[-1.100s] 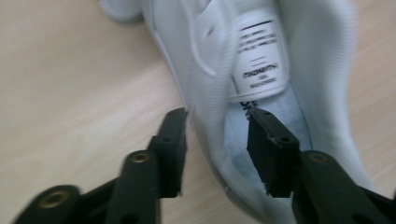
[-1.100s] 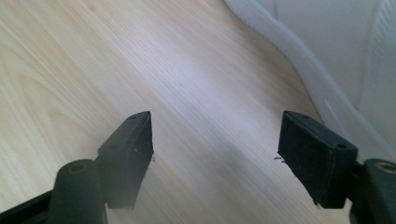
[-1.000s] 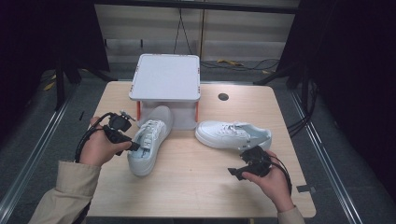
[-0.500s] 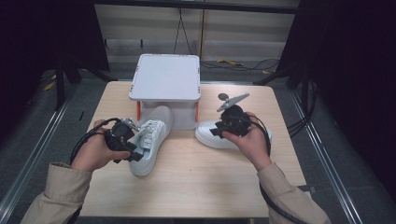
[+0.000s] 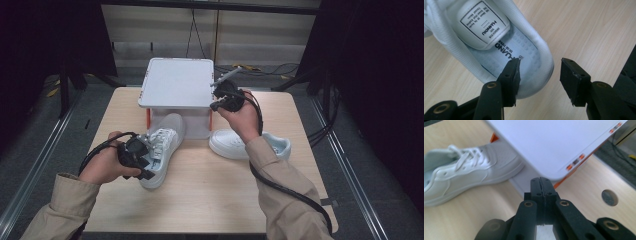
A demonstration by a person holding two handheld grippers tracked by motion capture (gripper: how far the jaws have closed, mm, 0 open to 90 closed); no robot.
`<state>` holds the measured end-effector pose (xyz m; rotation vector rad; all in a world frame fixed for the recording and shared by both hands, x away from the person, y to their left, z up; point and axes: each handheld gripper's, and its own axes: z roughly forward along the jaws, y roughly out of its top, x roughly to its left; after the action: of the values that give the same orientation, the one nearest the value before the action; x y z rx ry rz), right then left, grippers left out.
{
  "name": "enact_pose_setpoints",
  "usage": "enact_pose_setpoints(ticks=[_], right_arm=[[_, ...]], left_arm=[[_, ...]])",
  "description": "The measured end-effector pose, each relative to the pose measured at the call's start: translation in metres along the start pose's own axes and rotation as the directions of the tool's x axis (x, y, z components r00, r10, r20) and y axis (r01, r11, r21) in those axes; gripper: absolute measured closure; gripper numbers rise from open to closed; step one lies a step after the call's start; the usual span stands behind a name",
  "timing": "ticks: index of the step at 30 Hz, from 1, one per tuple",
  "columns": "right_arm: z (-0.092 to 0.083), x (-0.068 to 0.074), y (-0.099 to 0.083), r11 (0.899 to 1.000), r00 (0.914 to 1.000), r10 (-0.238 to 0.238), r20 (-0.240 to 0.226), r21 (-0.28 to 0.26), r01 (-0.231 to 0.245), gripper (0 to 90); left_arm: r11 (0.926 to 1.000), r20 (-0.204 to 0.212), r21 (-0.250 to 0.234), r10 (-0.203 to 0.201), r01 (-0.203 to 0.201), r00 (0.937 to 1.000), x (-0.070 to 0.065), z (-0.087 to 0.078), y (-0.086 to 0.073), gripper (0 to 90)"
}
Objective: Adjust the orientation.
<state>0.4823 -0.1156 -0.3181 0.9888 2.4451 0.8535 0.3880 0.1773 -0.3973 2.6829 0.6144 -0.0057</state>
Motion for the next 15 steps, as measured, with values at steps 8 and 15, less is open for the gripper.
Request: enact_pose_setpoints(ticks=[8, 15], right_arm=[[0.026, -0.005, 0.024, 0.998, 0.999, 0.032, 0.033, -0.048, -0.03, 90.0], [0.042, -0.01, 0.026, 0.997, 0.9974, 0.064, 0.033, -0.053, -0.062, 90.0]], left_arm=[[0.9967, -0.006, 0.036, 0.073, -0.073, 0.9973, 0.0, 0.01, 0.002, 48.5], [0.9923, -0.013, 0.056, 0.112, -0.111, 0.9937, 0.001, 0.023, 0.001, 53.5]])
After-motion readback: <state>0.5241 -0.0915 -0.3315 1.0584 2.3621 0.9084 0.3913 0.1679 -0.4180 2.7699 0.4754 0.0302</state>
